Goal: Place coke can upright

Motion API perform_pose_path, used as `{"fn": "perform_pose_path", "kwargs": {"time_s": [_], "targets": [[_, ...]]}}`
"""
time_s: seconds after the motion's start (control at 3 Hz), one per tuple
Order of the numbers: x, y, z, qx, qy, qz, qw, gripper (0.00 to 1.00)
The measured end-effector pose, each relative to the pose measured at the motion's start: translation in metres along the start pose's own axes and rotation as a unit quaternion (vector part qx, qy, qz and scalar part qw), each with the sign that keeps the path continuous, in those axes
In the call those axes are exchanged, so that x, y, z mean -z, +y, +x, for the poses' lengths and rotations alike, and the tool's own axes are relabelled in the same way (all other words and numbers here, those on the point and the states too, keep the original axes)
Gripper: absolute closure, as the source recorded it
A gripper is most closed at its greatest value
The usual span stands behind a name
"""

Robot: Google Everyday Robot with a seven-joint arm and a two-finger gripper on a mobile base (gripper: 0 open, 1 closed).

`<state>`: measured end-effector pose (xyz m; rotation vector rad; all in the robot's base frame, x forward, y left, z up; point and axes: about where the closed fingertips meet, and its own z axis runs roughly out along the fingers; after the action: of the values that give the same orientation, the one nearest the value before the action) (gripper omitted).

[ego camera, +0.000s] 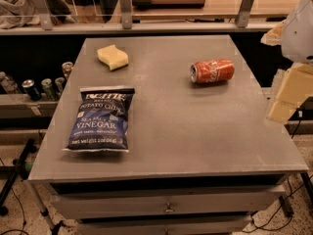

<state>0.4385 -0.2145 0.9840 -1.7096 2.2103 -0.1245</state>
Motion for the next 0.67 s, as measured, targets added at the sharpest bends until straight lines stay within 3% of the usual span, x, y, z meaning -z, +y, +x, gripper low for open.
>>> {"fn": "perform_pose_path", "kwargs": {"time_s": [0.67], "targets": [[-0.0013, -0.0043, -0.0035, 0.009, -0.006, -0.002, 0.9999, 0.0]]}}
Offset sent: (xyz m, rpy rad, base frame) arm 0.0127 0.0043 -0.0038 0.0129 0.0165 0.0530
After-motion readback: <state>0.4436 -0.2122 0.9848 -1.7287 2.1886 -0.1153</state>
